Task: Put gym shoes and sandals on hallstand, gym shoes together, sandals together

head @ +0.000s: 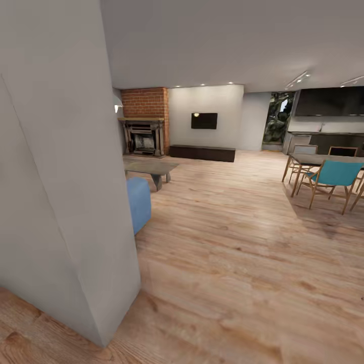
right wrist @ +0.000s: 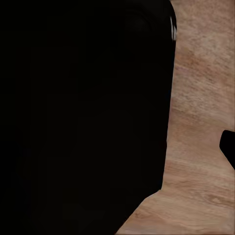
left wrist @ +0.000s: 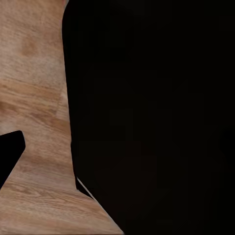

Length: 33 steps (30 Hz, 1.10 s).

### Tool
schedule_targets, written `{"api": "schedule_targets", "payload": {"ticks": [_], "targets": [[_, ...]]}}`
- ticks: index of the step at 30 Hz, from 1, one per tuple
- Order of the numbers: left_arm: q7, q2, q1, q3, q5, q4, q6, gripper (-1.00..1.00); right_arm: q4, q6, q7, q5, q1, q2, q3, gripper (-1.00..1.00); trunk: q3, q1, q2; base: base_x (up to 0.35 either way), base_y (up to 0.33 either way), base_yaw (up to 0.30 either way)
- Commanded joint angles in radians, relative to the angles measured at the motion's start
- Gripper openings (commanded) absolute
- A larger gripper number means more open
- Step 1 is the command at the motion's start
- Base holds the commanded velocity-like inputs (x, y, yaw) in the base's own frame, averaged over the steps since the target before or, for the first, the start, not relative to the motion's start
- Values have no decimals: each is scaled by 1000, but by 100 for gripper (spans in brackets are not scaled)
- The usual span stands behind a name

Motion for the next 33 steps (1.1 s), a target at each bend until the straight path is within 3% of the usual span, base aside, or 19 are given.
{"api": "schedule_targets", "payload": {"ticks": [1, 11, 17, 33], "targets": [[-6, 3, -6, 4, 6, -6, -6, 100, -6, -6, -4, -1, -6, -3, -1, 100, 0, 0, 0, 0, 0, 0], [0, -5, 8, 1, -6, 22, 25, 100, -40, 6, -5, 1, -30, 24, 1, 100, 0, 0, 0, 0, 0, 0], [3, 2, 9, -4, -9, 38, 22, 100, -37, 9, -3, 3, -34, 22, 2, 100, 0, 0, 0, 0, 0, 0], [15, 87, 1, 1, -3, -53, -64, 100, -113, 7, -6, 4, -35, -55, 0, 100, 0, 0, 0, 0, 0, 0]]}}
